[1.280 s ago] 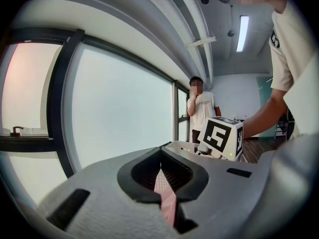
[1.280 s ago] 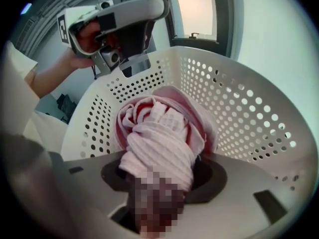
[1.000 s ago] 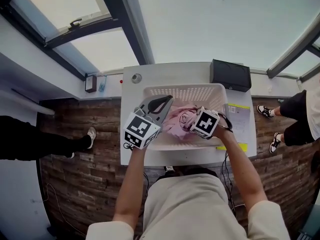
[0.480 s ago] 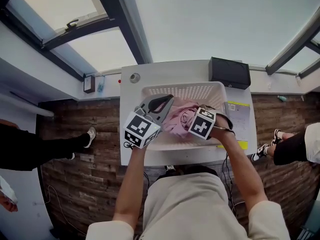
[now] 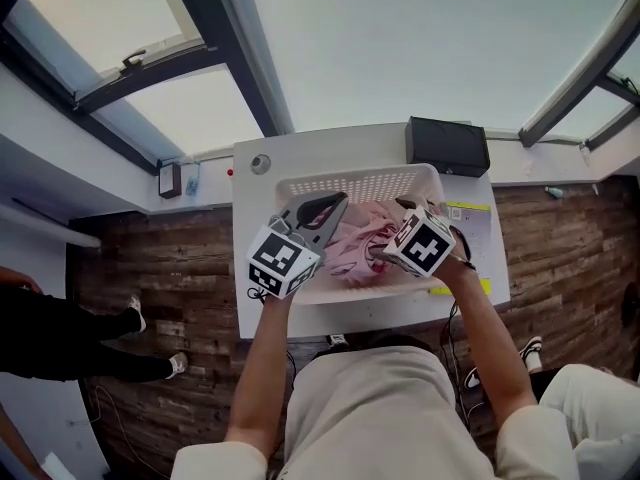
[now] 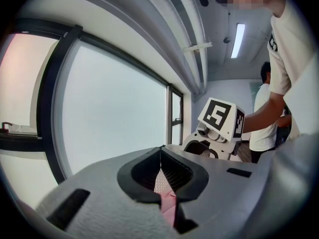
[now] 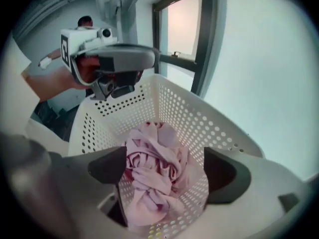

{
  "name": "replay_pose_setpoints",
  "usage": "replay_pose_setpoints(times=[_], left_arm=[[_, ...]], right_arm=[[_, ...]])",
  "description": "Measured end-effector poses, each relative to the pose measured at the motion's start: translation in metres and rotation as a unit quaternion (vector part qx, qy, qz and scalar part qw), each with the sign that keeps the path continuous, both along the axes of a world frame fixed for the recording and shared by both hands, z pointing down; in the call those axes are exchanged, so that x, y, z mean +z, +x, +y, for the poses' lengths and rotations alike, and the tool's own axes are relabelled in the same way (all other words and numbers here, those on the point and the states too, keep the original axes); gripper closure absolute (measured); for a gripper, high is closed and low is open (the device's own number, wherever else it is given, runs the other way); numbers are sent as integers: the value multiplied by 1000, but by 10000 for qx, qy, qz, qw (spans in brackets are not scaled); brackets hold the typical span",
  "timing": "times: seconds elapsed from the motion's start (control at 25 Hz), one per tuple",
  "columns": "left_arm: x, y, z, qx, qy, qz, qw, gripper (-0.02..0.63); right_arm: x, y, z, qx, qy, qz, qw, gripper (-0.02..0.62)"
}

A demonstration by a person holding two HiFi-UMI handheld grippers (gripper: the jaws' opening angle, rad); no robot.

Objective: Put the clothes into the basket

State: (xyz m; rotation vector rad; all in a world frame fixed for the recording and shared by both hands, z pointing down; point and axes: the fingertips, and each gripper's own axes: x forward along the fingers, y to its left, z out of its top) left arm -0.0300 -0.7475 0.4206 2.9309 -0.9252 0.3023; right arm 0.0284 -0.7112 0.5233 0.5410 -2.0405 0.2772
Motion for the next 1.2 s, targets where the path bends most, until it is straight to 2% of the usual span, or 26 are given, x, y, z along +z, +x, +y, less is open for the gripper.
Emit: replay_pose_setpoints(times=[0.12,0.24,0.32,0.4,0.44,0.48,0.52,0.76,0.92,1.2], left_arm=[[0,3,1,63,1,-12,10000,592],[2,4,2,93,-14,-40,9999,592],[1,3,2,91,-18,-51,9999,592],[1,4,3,104,-23,-66,9999,592],[1,5,3,113,-29,-81,9999,592],[2,6,4,119,-36,-96,9999,592],[2,7,6,125,-43,-106,9999,592],[0,9,13,116,-65,-117,9998,592],[-8,0,21,-112,-110,161,9997,592],[-6,-6,26,-137,-169,118,9997,592]], right_arm=[[-16,2,-6,483,227,-762,9957,144],[-30,-4,-5,546,486,-1360,9880,146],[-34,-8,-3,552,493,-1596,9844,146],[-45,-10,-4,743,462,-2040,9750,159],[-52,-9,-6,869,523,-2256,9689,255],[-59,-7,-8,978,641,-2412,9634,521],[-65,-5,-10,1051,752,-2499,9596,580],[-72,-4,-13,1190,857,-2578,9550,580],[-77,-14,-9,1141,869,-2580,9555,580],[-101,-21,-12,1116,1273,-2762,9461,580]])
